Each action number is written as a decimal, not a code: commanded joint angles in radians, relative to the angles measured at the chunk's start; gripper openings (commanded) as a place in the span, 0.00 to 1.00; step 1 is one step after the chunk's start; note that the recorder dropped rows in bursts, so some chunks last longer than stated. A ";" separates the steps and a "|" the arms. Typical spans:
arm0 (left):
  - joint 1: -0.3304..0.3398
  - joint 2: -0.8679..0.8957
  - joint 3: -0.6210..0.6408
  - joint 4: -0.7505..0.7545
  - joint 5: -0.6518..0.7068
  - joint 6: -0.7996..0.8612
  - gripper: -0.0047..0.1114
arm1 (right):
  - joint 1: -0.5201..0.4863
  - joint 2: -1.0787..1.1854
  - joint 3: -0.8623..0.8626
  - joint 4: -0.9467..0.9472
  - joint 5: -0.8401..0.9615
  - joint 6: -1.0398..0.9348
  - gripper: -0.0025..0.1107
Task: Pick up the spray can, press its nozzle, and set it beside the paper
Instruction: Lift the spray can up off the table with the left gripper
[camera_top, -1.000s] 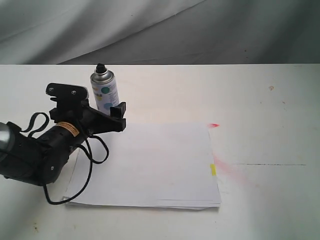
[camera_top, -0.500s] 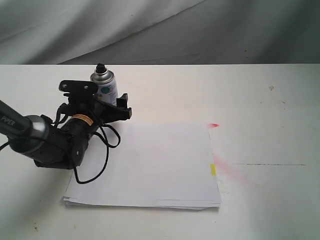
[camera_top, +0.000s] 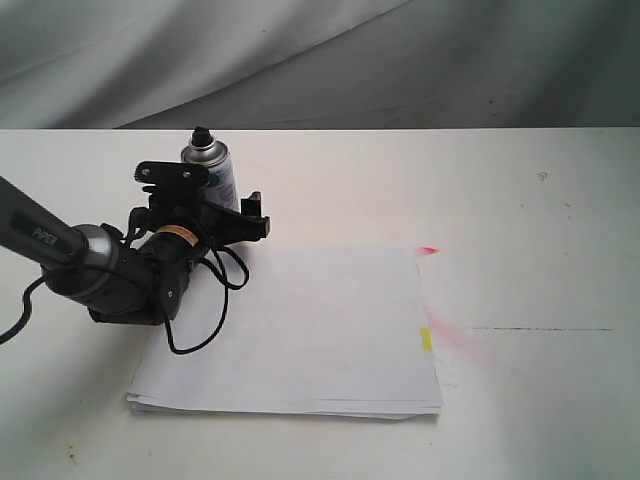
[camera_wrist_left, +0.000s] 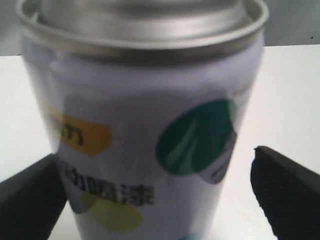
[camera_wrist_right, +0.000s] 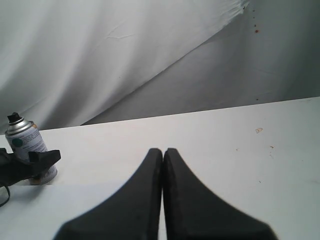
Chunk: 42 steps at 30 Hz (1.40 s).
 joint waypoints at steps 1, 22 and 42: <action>0.004 -0.001 -0.009 -0.012 -0.038 0.006 0.65 | -0.007 -0.003 0.003 -0.015 -0.001 -0.001 0.02; 0.001 -0.341 -0.007 0.056 0.426 0.167 0.04 | -0.007 -0.003 0.003 -0.015 -0.001 -0.001 0.02; -0.130 -0.859 0.177 0.051 0.754 0.213 0.04 | -0.007 -0.003 0.003 -0.015 -0.001 -0.001 0.02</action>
